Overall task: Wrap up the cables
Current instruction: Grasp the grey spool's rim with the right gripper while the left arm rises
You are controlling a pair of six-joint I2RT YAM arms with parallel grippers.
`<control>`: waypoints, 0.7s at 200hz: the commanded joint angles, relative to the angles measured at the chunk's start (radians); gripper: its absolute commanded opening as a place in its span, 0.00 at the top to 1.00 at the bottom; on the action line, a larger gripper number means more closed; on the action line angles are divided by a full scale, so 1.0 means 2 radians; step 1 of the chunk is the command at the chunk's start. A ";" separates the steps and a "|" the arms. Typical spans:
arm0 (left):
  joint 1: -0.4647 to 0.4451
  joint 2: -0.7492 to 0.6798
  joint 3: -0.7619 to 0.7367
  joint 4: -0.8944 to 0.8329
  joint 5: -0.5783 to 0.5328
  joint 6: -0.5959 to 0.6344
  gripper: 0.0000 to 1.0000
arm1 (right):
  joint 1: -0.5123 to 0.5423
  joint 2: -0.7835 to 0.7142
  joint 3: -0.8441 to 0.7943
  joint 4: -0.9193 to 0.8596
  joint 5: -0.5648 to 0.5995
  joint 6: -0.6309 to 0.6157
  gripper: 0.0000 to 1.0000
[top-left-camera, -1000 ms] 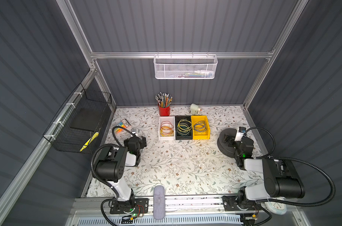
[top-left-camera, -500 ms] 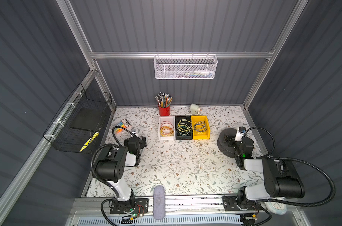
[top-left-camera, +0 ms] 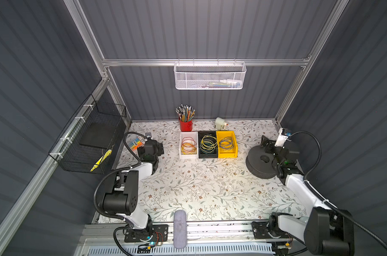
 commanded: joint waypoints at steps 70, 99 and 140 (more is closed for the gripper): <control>-0.015 -0.091 0.117 -0.319 0.185 -0.153 0.02 | -0.149 -0.123 0.058 -0.382 -0.140 0.142 0.16; -0.021 -0.098 0.133 -0.347 0.201 -0.160 0.03 | -0.286 -0.088 0.022 -0.357 -0.301 0.193 0.19; -0.022 -0.116 0.132 -0.358 0.233 -0.165 0.03 | -0.317 -0.024 -0.038 -0.263 -0.357 0.235 0.20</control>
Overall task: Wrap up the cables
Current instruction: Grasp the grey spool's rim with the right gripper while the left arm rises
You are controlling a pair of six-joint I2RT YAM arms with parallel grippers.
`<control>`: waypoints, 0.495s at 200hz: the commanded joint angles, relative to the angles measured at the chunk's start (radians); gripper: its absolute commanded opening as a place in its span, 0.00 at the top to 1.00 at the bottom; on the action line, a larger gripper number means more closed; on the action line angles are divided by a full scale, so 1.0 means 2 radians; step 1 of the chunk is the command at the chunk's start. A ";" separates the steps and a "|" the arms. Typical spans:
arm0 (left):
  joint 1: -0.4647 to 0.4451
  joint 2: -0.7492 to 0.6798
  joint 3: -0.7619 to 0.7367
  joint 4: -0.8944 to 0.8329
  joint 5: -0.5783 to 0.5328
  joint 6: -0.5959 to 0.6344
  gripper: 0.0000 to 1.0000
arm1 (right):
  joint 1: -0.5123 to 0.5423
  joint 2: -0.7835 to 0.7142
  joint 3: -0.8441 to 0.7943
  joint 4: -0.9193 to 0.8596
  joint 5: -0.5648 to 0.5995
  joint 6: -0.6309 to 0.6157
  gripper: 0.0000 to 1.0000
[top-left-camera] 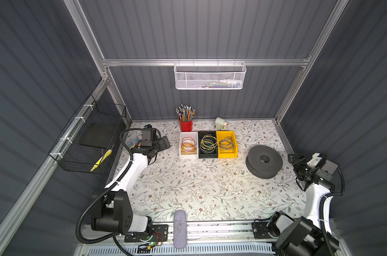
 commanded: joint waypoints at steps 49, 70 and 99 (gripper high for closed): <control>-0.001 -0.034 -0.005 -0.011 0.060 -0.027 0.03 | -0.001 0.086 -0.048 0.084 -0.091 0.016 0.24; -0.001 -0.034 -0.005 -0.008 0.068 -0.031 0.03 | -0.001 0.102 -0.041 0.083 -0.089 0.004 0.25; -0.001 -0.027 -0.001 -0.002 0.080 -0.033 0.03 | 0.002 0.141 -0.040 0.112 -0.096 -0.001 0.28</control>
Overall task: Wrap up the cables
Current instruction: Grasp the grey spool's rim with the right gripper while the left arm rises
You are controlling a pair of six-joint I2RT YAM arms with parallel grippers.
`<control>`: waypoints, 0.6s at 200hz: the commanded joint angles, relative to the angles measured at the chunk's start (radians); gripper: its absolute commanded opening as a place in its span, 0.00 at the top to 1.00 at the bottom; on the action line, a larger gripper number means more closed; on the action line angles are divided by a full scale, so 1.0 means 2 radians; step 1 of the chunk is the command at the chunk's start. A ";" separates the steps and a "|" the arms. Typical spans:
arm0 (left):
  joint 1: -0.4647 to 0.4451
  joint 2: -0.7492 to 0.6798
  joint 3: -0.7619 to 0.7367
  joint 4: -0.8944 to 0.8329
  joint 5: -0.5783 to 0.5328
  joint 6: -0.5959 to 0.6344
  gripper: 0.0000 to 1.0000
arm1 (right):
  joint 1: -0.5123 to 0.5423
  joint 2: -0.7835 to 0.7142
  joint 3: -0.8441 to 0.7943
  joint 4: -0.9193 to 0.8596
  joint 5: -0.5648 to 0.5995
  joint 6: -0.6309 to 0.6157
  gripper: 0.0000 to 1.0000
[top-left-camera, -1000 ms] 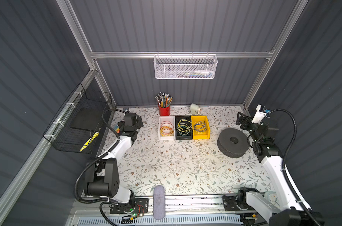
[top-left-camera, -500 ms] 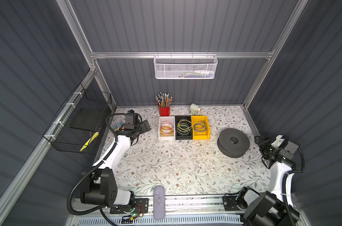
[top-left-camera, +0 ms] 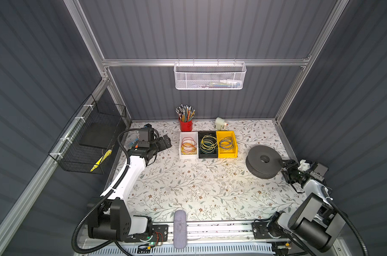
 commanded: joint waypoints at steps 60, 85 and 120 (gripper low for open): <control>-0.001 0.009 0.005 0.004 0.036 -0.010 0.03 | 0.047 0.084 0.009 0.103 -0.026 -0.011 0.35; -0.001 0.005 0.008 -0.005 0.036 -0.009 0.03 | 0.057 0.112 0.014 0.128 -0.023 0.006 0.41; -0.001 0.003 0.022 -0.019 0.034 -0.004 0.03 | 0.066 0.127 0.002 0.179 -0.028 0.029 0.60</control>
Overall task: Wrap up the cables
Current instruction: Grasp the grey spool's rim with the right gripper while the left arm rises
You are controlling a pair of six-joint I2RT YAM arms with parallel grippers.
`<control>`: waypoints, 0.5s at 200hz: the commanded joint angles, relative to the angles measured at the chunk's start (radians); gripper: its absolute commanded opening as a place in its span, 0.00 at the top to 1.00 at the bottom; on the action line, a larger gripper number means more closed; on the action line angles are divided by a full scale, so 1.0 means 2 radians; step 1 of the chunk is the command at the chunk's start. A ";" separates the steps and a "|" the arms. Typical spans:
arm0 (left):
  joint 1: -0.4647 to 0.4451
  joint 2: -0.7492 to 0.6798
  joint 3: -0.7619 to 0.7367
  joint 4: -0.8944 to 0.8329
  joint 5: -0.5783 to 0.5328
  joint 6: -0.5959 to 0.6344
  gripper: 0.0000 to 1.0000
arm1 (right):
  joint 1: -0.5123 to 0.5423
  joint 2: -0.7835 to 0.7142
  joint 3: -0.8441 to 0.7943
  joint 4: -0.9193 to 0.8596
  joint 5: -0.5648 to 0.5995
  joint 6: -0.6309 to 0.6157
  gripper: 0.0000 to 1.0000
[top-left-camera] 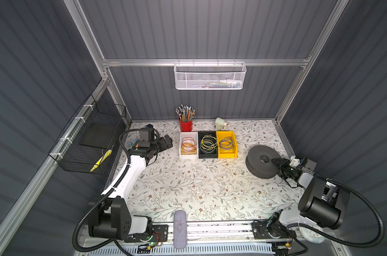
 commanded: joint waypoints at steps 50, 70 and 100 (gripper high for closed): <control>-0.001 -0.007 0.034 -0.033 0.015 -0.003 0.03 | 0.011 -0.009 -0.025 0.080 -0.013 0.021 0.86; -0.001 -0.010 0.040 -0.038 0.015 -0.004 0.01 | 0.011 -0.023 -0.031 0.087 -0.014 0.024 0.91; -0.001 -0.012 0.046 -0.044 0.020 -0.010 0.00 | 0.011 -0.062 -0.028 0.080 -0.022 0.031 1.00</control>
